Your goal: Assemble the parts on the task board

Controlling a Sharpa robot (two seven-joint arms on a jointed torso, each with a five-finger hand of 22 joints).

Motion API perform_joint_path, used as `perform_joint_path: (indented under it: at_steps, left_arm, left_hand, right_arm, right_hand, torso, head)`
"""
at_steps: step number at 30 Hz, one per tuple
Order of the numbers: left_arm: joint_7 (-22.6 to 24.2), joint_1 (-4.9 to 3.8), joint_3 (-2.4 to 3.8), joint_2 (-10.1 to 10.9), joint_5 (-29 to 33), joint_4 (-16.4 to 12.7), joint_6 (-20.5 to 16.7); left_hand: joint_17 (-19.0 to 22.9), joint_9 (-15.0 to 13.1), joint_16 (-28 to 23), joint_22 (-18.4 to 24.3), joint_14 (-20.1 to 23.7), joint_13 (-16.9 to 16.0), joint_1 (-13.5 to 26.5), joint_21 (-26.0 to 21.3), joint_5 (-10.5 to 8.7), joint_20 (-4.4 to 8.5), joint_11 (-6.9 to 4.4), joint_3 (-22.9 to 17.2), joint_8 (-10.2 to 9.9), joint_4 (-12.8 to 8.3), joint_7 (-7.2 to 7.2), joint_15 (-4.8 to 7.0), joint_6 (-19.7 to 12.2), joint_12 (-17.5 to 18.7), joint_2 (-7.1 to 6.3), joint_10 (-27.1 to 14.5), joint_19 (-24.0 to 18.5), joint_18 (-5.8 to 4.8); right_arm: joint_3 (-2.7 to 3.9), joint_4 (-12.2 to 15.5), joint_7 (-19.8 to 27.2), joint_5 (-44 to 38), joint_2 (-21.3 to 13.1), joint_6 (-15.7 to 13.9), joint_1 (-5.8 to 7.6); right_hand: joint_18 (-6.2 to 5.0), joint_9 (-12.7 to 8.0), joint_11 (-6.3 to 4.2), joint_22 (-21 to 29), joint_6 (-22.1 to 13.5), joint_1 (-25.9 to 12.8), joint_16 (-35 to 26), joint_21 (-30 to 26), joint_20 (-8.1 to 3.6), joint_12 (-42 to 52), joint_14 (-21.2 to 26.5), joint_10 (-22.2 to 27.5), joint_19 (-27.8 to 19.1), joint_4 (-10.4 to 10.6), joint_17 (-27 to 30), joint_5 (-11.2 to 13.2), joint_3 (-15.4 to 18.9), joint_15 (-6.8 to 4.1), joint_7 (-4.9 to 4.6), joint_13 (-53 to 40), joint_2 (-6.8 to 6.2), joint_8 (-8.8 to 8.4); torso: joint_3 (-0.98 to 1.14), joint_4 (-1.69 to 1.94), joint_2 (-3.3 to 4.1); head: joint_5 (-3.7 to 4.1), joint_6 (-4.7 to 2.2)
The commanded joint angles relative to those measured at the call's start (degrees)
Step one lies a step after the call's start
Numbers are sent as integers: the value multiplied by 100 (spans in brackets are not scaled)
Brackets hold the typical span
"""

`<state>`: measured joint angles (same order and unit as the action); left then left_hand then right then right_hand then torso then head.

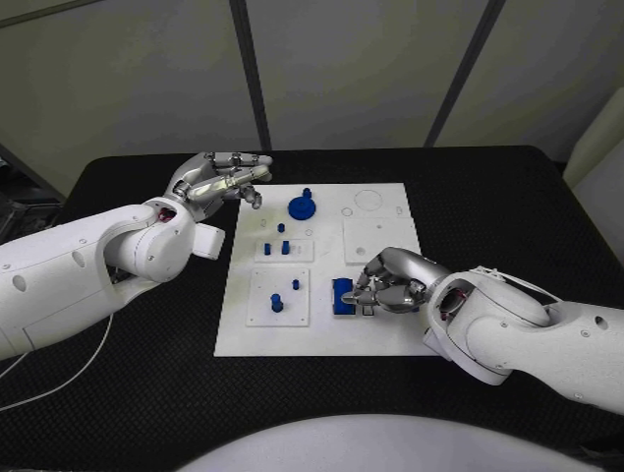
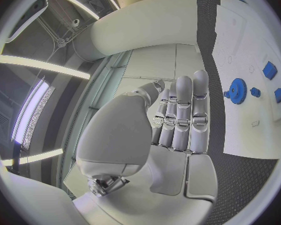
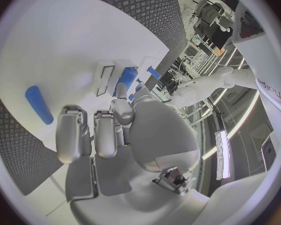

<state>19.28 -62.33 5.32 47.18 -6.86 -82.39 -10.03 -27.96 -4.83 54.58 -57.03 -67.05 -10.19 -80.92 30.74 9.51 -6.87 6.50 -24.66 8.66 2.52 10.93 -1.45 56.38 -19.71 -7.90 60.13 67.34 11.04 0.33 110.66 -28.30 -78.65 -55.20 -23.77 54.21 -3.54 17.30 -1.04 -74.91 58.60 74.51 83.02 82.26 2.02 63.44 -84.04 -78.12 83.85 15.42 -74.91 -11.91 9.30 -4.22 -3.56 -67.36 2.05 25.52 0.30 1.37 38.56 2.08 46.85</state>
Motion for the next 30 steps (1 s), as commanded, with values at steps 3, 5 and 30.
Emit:
perform_joint_path:
  at_steps: [3, 5, 30]
  left_arm:
    - [4, -6, 3, -9, 9, -8, 72]
    - [2, -6, 3, -7, 9, -10, 72]
    - [-9, 2, 2, 21, 9, -3, 86]
  left_hand:
    - [5, 5, -12, 8, 49, -5, -22, -19, 37, -10, -16, 13, 35, -6, -5, -8, -38, -36, 44, -35, -31, -58]
    - [5, 5, -12, 8, 49, -5, -22, -19, 37, -10, -16, 13, 35, -6, -5, -8, -38, -36, 44, -35, -31, -58]
    - [8, 6, -10, 10, 50, -6, -20, -20, 37, -11, -15, 14, 38, -6, -3, -9, -42, -42, 47, -42, -31, -58]
  right_arm:
    - [3, -69, -45, -80, 91, 138, 7]
    - [3, -88, -40, -82, 122, 165, 7]
    - [264, 221, 390, 16, -699, -202, 38]
  right_hand:
    - [100, 27, -22, -451, 32, 314, 39, 37, -51, 48, -370, -62, 101, -134, -254, 75, -41, -69, 58, -42, 31, 52]
    - [102, 34, -28, -460, 33, 422, 44, 43, -56, 52, -371, -69, 104, -190, -265, 93, -47, -74, 64, -52, 33, 55]
    - [82, -174, 154, -371, -342, 360, -16, -31, 56, -422, -349, 146, 44, 35, -190, -159, 258, 67, -164, 254, 65, -492]
  torso:
    - [-1, 0, -1]
    - [2, -4, 3]
    - [-19, -34, -25]
  head:
    - [-10, 21]
    - [-18, 22]
    - [101, -33]
